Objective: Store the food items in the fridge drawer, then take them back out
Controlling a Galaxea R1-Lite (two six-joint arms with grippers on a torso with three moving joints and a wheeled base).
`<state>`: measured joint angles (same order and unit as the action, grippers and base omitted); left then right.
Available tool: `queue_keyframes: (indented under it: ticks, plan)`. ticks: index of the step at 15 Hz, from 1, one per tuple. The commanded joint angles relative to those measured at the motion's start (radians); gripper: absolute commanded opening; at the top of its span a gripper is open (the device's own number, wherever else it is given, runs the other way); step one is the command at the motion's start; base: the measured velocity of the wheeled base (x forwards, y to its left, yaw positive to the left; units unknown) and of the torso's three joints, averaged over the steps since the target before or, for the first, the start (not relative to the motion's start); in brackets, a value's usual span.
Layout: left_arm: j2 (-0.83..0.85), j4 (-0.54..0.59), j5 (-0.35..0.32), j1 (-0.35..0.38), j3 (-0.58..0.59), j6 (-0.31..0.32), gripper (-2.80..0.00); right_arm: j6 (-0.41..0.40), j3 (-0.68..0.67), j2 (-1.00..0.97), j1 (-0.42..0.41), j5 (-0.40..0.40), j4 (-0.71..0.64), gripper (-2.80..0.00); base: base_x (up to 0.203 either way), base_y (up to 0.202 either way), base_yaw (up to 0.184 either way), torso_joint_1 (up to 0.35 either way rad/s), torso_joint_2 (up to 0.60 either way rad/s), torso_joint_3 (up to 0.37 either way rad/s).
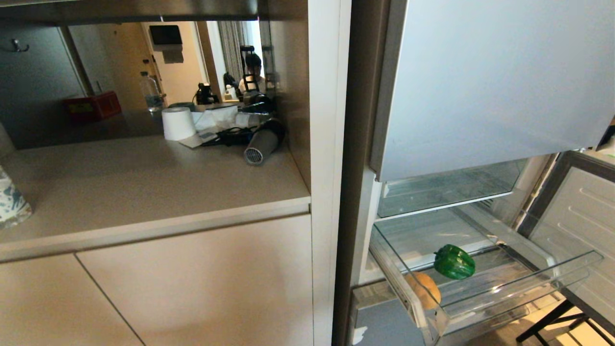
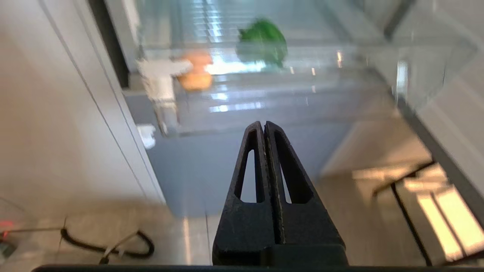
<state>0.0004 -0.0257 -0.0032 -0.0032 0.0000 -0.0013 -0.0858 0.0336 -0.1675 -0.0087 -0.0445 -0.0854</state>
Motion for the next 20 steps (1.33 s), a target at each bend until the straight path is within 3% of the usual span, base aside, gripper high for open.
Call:
queue_keyframes:
  ticks: [1,4,20]
  plan:
    - [-0.002,0.000,0.000,0.000,0.011,0.000,-2.80,-0.005,0.002,0.068,0.016,-0.003,-0.008,-2.80,0.000,0.000,0.000,0.000,0.00,0.000]
    - [-0.002,0.000,0.000,0.000,0.011,0.000,-2.80,-0.008,-0.001,0.173,0.016,-0.002,-0.002,-2.80,0.000,0.000,0.000,0.000,0.00,0.000]
    - [-0.002,0.000,0.000,0.000,0.011,0.000,-2.80,0.000,-0.004,0.166,0.016,0.002,0.001,-2.80,0.000,0.000,0.000,0.000,0.00,0.000]
